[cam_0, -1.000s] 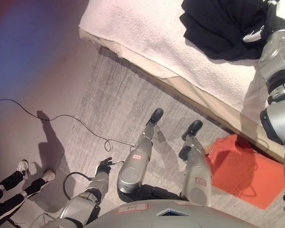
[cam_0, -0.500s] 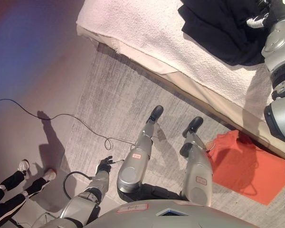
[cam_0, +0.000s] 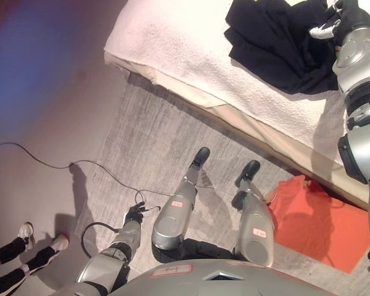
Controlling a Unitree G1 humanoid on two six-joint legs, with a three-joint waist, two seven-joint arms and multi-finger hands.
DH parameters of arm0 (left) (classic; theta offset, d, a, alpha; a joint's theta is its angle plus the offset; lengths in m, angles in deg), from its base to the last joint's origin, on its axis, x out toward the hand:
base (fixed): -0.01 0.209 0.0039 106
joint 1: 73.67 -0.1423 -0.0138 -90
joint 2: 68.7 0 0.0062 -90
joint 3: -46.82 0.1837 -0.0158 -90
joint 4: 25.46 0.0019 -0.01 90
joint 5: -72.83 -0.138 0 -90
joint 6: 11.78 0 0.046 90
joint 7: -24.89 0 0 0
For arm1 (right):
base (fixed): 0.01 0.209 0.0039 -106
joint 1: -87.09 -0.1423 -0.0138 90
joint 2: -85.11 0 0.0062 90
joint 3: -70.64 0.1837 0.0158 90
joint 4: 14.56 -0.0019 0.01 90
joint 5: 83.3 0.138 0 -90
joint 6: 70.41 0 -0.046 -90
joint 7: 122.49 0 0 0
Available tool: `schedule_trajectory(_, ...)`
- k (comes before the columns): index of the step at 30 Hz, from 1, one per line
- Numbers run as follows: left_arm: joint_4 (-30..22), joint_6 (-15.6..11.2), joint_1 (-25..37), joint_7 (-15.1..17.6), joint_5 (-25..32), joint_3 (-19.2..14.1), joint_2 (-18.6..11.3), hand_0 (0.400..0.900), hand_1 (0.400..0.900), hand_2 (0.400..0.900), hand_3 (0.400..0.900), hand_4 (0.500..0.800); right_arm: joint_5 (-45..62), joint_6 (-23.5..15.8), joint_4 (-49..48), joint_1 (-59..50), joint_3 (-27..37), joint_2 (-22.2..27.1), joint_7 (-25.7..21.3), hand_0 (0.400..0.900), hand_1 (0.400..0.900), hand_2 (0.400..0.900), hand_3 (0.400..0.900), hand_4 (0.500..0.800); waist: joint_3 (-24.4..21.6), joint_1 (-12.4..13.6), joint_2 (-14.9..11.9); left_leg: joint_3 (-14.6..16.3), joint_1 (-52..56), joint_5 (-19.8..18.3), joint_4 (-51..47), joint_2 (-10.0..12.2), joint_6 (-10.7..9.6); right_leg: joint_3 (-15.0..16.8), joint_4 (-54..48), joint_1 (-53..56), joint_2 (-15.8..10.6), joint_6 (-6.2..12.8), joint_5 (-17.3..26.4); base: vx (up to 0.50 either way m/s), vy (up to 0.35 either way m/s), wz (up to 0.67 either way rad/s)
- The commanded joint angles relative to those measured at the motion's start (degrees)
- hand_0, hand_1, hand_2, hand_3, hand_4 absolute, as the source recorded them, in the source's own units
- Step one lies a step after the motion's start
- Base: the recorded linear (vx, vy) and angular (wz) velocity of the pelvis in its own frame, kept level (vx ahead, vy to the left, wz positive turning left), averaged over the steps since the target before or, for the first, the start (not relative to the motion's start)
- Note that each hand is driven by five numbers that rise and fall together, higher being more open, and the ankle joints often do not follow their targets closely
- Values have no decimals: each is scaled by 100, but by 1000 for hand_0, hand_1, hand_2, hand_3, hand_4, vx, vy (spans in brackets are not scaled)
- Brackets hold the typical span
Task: Put the clothes on the bed into the basket.
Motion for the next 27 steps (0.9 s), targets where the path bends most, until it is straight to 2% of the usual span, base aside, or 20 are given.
schedule_trajectory(1,701,108,-304,169,103,-84,-442,900,900,900,900,800,-111,-172,-190,103,-225,111,-223,400,400,400,400,500,-563,-275,-471,584,546,-283,-364,-109,231,552,-83,189,-188,334,131,75,81,-44)
schedule_trajectory(2,701,108,-305,169,103,-83,-443,900,900,900,900,800,-111,-171,-191,105,-223,111,-223,400,400,400,400,500,-561,-272,-472,587,550,-283,-364,-109,232,555,-85,191,-187,334,132,74,71,-59)
schedule_trajectory(4,773,152,-288,163,54,-228,-447,900,900,900,900,800,-135,-178,-308,374,-101,183,-196,400,400,400,400,500,-738,-474,-649,846,821,-429,-364,-90,292,757,-199,388,-141,361,175,70,69,-60)
schedule_trajectory(5,774,152,-286,162,54,-228,-448,900,900,900,900,800,-135,-177,-309,374,-100,184,-196,400,400,400,400,500,-751,-477,-655,843,798,-412,-364,-101,297,755,-213,373,-150,367,195,45,50,-41)
schedule_trajectory(9,859,216,-288,137,-43,-385,-453,900,900,900,900,800,-229,-185,-435,658,3,337,-97,400,400,400,400,500,-1026,-733,-870,1174,1132,-590,-364,-62,369,1022,-301,588,-85,417,213,62,54,-56)
schedule_trajectory(12,960,268,-308,73,-139,-502,-482,900,900,900,900,800,-285,-183,-568,917,105,606,-1,400,400,400,400,500,-1232,-947,-979,1433,1411,-733,-364,1,413,1232,-327,733,-50,449,203,45,39,-52)
schedule_trajectory(13,960,267,-309,72,-139,-500,-483,900,900,900,900,800,-286,-182,-571,921,108,607,-1,400,400,400,400,500,-1230,-941,-979,1438,1416,-735,-364,2,413,1236,-327,735,-48,449,203,51,37,-38)
schedule_trajectory(15,1070,311,-305,32,-196,-618,-494,900,900,900,900,800,-272,-202,-812,1206,239,859,30,400,400,400,400,500,-1400,-1137,-1041,1631,1584,-826,-364,29,446,1413,-351,806,2,469,206,65,38,-48)
schedule_trajectory(16,1070,310,-306,32,-196,-615,-496,900,900,900,900,800,-273,-200,-817,1213,244,862,30,400,400,400,400,500,-1399,-1126,-1043,1640,1589,-829,-364,31,446,1422,-351,806,6,469,206,54,33,-50)
schedule_trajectory(19,1128,370,-367,-20,-345,-714,-501,900,900,900,900,800,-273,-219,-1264,1708,464,1097,94,400,400,400,400,500,-1550,-1350,-1100,1945,1805,-938,-364,68,477,1694,-365,861,110,499,218,46,36,-61)
schedule_trajectory(20,1128,370,-368,-20,-345,-710,-503,900,900,900,900,800,-274,-216,-1271,1717,471,1100,94,400,400,400,400,500,-1549,-1338,-1102,1954,1811,-941,-364,70,477,1702,-363,862,113,499,218,22,25,-38)
schedule_trajectory(23,1142,407,-398,-69,-472,-754,-489,900,900,900,900,800,-266,-241,-1698,2196,705,1351,159,400,400,400,400,500,-1650,-1523,-1132,2209,2016,-1037,-364,95,515,1982,-340,909,223,518,230,40,30,-60)
schedule_trajectory(26,1135,428,-392,-97,-540,-757,-473,900,900,900,900,800,-245,-252,-1932,2495,887,1518,172,400,400,400,400,500,-1705,-1610,-1140,2327,2095,-1080,-364,98,524,2072,-349,936,260,529,240,21,12,-27)
schedule_trajectory(27,1120,445,-385,-129,-606,-759,-459,900,900,900,900,800,-260,-247,-2215,2787,1068,1718,170,400,400,400,400,500,-1758,-1688,-1140,2399,2137,-1099,-364,105,530,2149,-381,965,277,541,253,28,17,-34)
